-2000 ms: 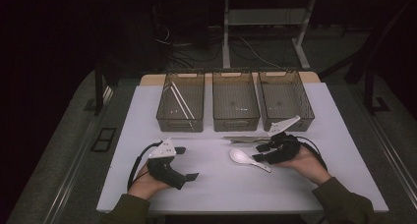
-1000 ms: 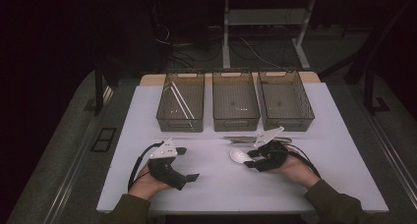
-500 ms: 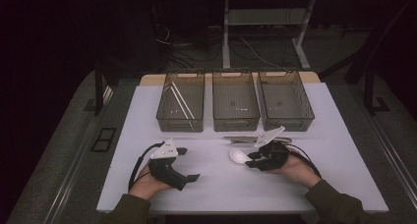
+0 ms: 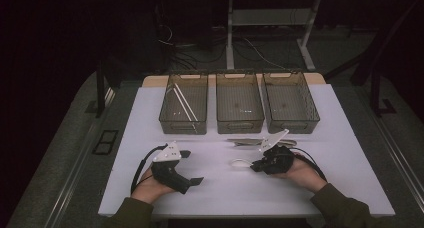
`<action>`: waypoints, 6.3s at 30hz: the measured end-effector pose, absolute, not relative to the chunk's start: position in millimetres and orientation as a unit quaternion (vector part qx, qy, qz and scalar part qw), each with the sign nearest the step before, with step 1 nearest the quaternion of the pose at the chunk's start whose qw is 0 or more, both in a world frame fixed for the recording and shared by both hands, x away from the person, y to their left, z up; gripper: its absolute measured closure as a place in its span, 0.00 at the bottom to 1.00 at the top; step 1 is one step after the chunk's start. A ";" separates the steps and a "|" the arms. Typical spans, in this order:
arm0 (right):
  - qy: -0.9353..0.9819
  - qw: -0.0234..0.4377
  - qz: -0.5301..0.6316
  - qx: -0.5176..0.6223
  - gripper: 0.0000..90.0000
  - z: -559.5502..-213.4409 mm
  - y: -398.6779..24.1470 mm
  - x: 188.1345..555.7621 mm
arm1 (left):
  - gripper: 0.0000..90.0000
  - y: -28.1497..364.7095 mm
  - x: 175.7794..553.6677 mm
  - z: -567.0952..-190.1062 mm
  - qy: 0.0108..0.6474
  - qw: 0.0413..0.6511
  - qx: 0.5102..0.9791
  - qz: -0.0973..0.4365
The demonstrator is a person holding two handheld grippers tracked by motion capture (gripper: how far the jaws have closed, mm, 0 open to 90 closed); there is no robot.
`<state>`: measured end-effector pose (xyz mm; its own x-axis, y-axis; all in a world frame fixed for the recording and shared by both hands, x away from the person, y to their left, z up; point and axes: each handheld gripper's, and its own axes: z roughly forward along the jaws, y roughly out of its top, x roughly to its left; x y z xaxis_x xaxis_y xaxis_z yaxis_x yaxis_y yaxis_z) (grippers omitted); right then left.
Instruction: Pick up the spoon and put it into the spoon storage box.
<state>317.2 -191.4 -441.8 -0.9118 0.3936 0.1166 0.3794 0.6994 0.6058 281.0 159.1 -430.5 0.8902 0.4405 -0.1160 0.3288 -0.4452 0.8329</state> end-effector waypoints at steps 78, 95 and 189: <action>0.856 0.070 0.419 0.293 0.94 -356.3 -199.6 382.3 | 0.00 157.3 281.8 -431.9 0.227 0.483 0.844 0.061; 0.843 0.081 0.415 0.334 0.94 -354.7 -186.6 424.0 | 0.00 156.2 280.9 -431.6 0.229 0.488 0.840 0.058; 0.843 0.070 0.425 0.322 0.49 -358.0 -201.6 404.8 | 0.00 157.7 279.6 -431.4 0.227 0.486 0.842 0.058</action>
